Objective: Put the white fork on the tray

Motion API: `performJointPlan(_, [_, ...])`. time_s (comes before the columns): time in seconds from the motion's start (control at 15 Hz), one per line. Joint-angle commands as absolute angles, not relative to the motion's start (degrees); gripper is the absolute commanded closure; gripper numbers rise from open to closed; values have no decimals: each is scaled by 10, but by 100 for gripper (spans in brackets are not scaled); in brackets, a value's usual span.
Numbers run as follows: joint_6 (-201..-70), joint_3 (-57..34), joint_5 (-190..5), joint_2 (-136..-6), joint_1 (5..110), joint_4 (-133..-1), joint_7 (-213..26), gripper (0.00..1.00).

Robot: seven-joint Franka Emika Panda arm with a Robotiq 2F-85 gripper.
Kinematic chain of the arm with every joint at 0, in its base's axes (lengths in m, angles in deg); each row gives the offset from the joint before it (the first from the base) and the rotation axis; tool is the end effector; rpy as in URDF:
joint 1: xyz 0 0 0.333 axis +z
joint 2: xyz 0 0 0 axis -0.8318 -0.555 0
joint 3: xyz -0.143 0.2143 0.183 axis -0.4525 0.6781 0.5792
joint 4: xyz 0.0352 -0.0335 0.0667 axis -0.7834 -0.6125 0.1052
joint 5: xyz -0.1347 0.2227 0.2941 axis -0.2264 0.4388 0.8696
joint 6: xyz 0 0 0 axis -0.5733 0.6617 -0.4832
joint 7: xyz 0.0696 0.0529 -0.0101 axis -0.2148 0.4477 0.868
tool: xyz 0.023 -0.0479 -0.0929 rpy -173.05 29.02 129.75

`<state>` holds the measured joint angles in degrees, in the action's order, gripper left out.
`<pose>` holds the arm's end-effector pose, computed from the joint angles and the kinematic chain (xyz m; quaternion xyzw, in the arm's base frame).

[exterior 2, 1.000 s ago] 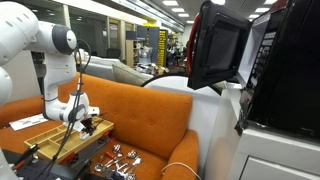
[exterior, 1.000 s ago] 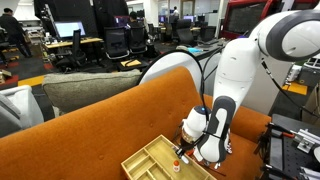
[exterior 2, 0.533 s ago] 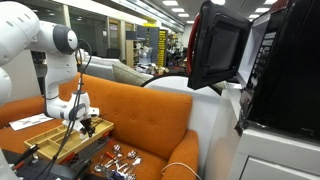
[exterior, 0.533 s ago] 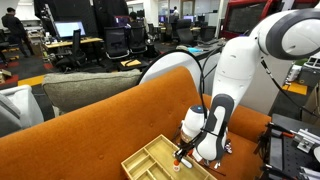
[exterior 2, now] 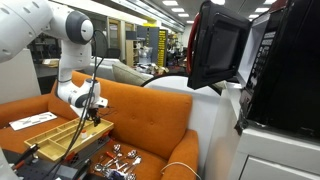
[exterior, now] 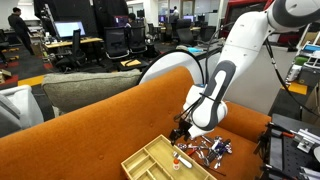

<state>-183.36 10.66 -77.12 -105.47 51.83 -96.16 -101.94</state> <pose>0.5299 0.1225 0.0263 -0.9737 0.1691 -0.0629 0.1391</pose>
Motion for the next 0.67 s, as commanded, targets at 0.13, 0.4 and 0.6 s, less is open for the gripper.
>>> performJointPlan(0.13, [-1831,104,-735,-1012,483,-1000,-1033,0])
performJointPlan(0.4, [-1830,104,-728,-1005,487,-1010,-1050,0])
performJointPlan(0.6, [-1830,103,-727,-1005,488,-1010,-1051,0])
